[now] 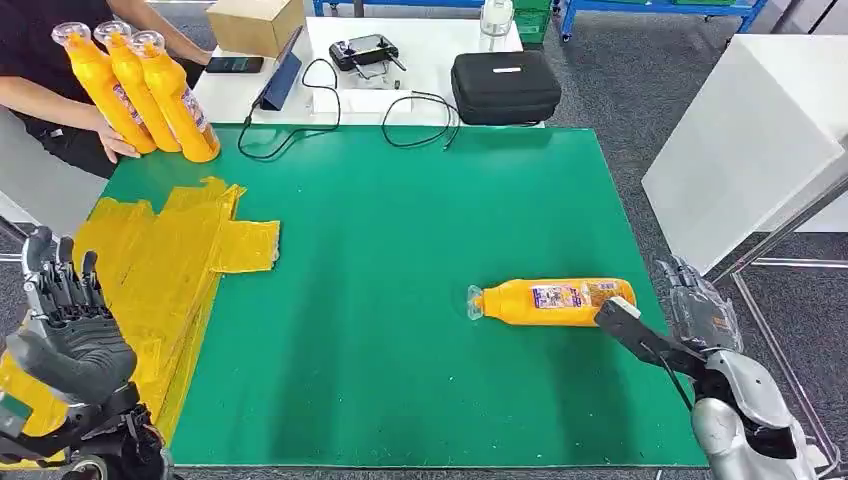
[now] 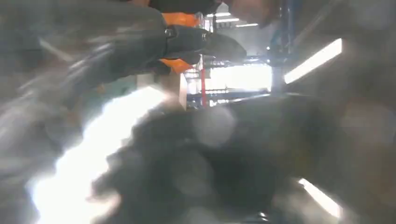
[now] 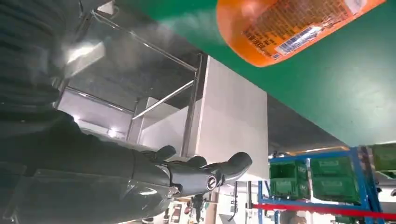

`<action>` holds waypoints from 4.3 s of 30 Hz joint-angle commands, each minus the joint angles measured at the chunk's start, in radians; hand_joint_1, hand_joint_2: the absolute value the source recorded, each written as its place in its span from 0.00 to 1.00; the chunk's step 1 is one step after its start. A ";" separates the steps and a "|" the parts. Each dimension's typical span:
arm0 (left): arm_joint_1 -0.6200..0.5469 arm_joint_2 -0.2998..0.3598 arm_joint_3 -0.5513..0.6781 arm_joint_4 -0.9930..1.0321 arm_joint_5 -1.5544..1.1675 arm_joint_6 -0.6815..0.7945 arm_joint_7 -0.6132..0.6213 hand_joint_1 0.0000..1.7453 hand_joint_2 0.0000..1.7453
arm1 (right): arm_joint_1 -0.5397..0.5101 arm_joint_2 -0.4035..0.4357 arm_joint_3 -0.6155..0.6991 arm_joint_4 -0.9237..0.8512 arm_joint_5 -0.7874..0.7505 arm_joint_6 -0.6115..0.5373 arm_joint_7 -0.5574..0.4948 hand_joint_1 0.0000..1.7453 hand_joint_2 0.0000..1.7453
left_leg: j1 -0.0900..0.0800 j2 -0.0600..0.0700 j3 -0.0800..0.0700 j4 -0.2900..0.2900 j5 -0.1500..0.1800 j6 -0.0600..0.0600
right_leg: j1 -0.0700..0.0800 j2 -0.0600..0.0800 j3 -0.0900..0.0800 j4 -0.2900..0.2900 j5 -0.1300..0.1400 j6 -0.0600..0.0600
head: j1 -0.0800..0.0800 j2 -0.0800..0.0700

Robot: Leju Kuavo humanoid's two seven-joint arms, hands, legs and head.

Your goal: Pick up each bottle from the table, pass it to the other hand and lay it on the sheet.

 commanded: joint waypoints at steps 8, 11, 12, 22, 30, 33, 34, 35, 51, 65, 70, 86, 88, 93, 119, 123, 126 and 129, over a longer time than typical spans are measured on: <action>-0.054 -0.019 0.057 0.062 0.066 -0.027 0.000 0.00 0.00 | -0.211 0.059 0.246 0.309 0.034 0.015 0.011 0.00 1.00 | 0.000 0.004 0.006 -0.001 -0.002 -0.001 | 0.001 0.004 0.005 -0.002 0.000 -0.001 | 0.000 0.000; -0.060 -0.018 0.053 0.067 0.073 -0.030 0.004 0.00 0.00 | -0.259 0.056 0.283 0.359 0.042 0.019 0.010 0.00 1.00 | 0.000 0.004 0.006 -0.001 -0.001 -0.001 | 0.000 0.003 0.005 -0.001 0.000 -0.001 | 0.000 0.000; -0.061 -0.018 0.052 0.068 0.073 -0.029 0.004 0.00 0.00 | -0.273 0.055 0.294 0.372 0.045 0.020 0.010 0.00 1.00 | 0.000 0.004 0.004 -0.001 -0.001 -0.001 | 0.000 0.003 0.003 -0.001 0.000 -0.001 | 0.000 0.000; -0.067 -0.020 0.064 0.073 0.097 -0.037 0.007 0.00 0.00 | -0.340 0.063 0.357 0.458 0.074 0.043 0.007 0.00 1.00 | 0.000 0.002 0.003 -0.001 0.000 0.000 | 0.000 0.002 0.003 -0.001 0.000 0.000 | 0.000 0.000; -0.081 -0.023 0.073 0.070 0.124 -0.049 0.011 0.00 0.00 | -0.429 0.067 0.443 0.589 0.140 0.089 0.011 0.00 1.00 | 0.000 0.003 0.004 -0.001 -0.001 0.000 | 0.000 0.003 0.003 0.000 0.000 -0.001 | 0.000 0.000; -0.089 -0.018 0.071 0.078 0.132 -0.049 0.015 0.00 0.00 | -0.454 0.072 0.477 0.674 0.132 0.125 0.000 0.00 1.00 | 0.000 0.003 0.004 -0.001 -0.001 0.000 | 0.000 0.003 0.003 -0.001 0.000 -0.001 | 0.000 0.000; -0.096 -0.014 0.069 0.084 0.137 -0.049 0.015 0.00 0.00 | -0.462 0.076 0.488 0.705 0.124 0.140 -0.007 0.00 1.00 | 0.000 0.003 0.006 -0.001 -0.001 -0.001 | 0.000 0.003 0.005 -0.001 0.000 -0.001 | 0.000 0.000; -0.099 -0.011 0.067 0.093 0.144 -0.052 0.012 0.00 0.00 | -0.468 0.076 0.505 0.752 0.116 0.159 -0.016 0.00 1.00 | 0.000 0.002 0.005 -0.001 0.000 0.000 | 0.000 0.002 0.004 -0.001 0.000 -0.001 | 0.000 0.000; -0.124 0.009 0.040 0.111 0.168 -0.046 0.017 0.00 0.00 | -0.426 0.094 0.544 0.830 0.046 0.207 -0.040 1.00 1.00 | 0.003 0.008 0.022 -0.002 -0.009 0.000 | 0.002 0.007 0.009 -0.004 -0.012 -0.003 | 0.001 0.000; -0.072 0.031 0.013 0.148 0.110 -0.066 0.145 0.00 0.00 | -0.322 0.111 0.447 0.428 -0.214 0.118 -0.034 1.00 1.00 | 0.001 0.012 0.024 -0.003 -0.004 -0.001 | 0.002 0.010 0.019 -0.003 -0.007 -0.004 | 0.000 0.000; -0.060 0.050 -0.009 0.166 0.120 -0.125 0.193 0.00 1.00 | -0.303 0.103 0.433 0.357 -0.335 0.095 -0.136 1.00 1.00 | 0.002 0.011 0.021 -0.001 -0.003 -0.001 | 0.003 0.009 0.017 -0.002 -0.005 -0.002 | 0.000 0.000; 0.006 0.001 -0.241 0.178 0.232 -0.235 0.220 0.00 1.00 | -0.389 0.186 0.529 0.058 -0.636 0.057 -0.169 1.00 1.00 | 0.001 0.008 0.006 0.000 -0.002 0.000 | 0.001 0.008 0.004 0.000 0.001 -0.002 | 0.000 0.000; 0.004 0.004 -0.239 0.179 0.233 -0.234 0.220 0.00 1.00 | -0.388 0.185 0.529 0.059 -0.637 0.056 -0.169 1.00 1.00 | 0.001 0.007 0.006 -0.001 -0.002 0.000 | 0.001 0.008 0.004 0.000 0.001 -0.002 | 0.000 0.000; 0.003 0.007 -0.236 0.179 0.235 -0.233 0.221 0.00 1.00 | -0.387 0.183 0.528 0.060 -0.638 0.055 -0.169 1.00 1.00 | 0.001 0.007 0.006 -0.001 -0.002 0.000 | 0.001 0.007 0.004 0.000 0.002 -0.002 | 0.000 0.000; -0.048 0.022 -0.328 0.214 0.267 -0.259 0.238 0.00 1.00 | -0.551 0.314 0.608 0.321 -0.693 0.052 -0.139 1.00 1.00 | 0.001 0.006 0.005 -0.001 -0.001 -0.001 | 0.001 0.007 0.003 -0.001 0.002 -0.002 | 0.000 0.000; -0.067 0.024 -0.342 0.231 0.276 -0.255 0.252 0.00 1.00 | -0.586 0.358 0.644 0.404 -0.703 0.052 -0.139 1.00 1.00 | 0.001 0.007 0.003 -0.001 0.000 0.000 | 0.002 0.007 0.001 0.000 0.003 -0.002 | 0.000 0.000; -0.083 0.021 -0.350 0.242 0.273 -0.242 0.253 0.00 1.00 | -0.613 0.397 0.676 0.456 -0.707 0.047 -0.136 1.00 1.00 | 0.001 0.009 0.006 -0.001 -0.001 -0.001 | 0.001 0.009 0.003 0.000 0.002 -0.003 | 0.000 0.000; -0.106 0.016 -0.363 0.249 0.265 -0.224 0.253 0.00 1.00 | -0.635 0.436 0.696 0.522 -0.719 0.039 -0.122 1.00 1.00 | 0.001 0.008 0.004 -0.001 0.000 -0.001 | 0.002 0.008 0.001 0.000 0.003 -0.003 | 0.000 0.000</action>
